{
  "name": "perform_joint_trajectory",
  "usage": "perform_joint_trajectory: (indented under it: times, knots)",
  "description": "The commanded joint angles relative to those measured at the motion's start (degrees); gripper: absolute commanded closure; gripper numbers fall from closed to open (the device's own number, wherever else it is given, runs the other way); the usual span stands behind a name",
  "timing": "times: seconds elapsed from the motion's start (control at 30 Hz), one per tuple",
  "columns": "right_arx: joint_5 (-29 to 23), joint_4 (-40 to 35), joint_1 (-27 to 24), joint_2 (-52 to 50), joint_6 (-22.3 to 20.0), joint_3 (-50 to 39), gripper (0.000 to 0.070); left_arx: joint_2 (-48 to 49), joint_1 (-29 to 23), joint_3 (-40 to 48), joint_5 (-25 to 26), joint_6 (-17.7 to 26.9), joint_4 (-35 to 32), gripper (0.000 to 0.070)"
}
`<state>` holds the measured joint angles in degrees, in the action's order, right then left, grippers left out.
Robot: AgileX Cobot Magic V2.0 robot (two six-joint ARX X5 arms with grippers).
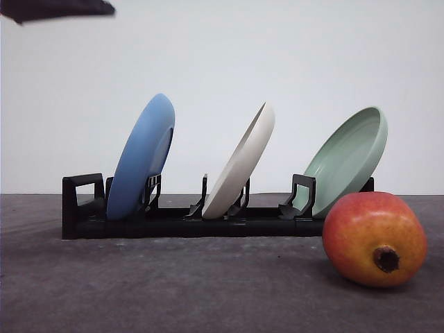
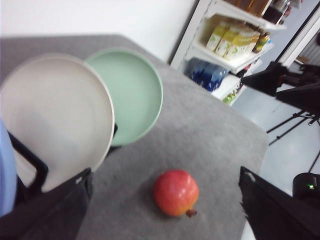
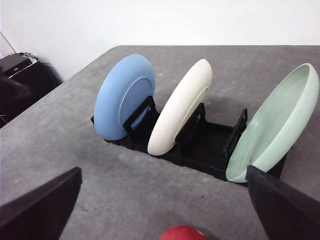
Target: Place pomegranate in white plate
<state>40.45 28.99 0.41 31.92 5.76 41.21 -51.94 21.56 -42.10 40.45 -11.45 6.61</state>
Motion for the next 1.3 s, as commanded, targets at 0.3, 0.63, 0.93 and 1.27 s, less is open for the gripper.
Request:
perform_joint_trajectory:
  times: [0.3, 0.63, 0.93, 1.27]
  knots:
    - [0.02, -0.72, 1.90, 0.17, -0.18, 1.01, 0.0027, -26.70, 12.32, -22.59, -10.46, -0.78, 9.69, 0.0101]
    - [0.04, -2.23, 2.90, 0.17, 0.12, 1.01, 0.0028, -52.28, 18.90, -50.53, -27.77, 3.97, 25.07, 0.0106]
    - [0.02, -2.28, 2.90, 0.17, 0.26, 1.01, 0.0028, -57.97, 19.23, -53.86, -28.98, 3.98, 24.33, 0.0173]
    - [0.02, -2.36, 2.90, 0.17, 0.26, 1.01, 0.0028, -57.99, 19.28, -53.86, -28.93, 4.59, 24.66, 0.0678]
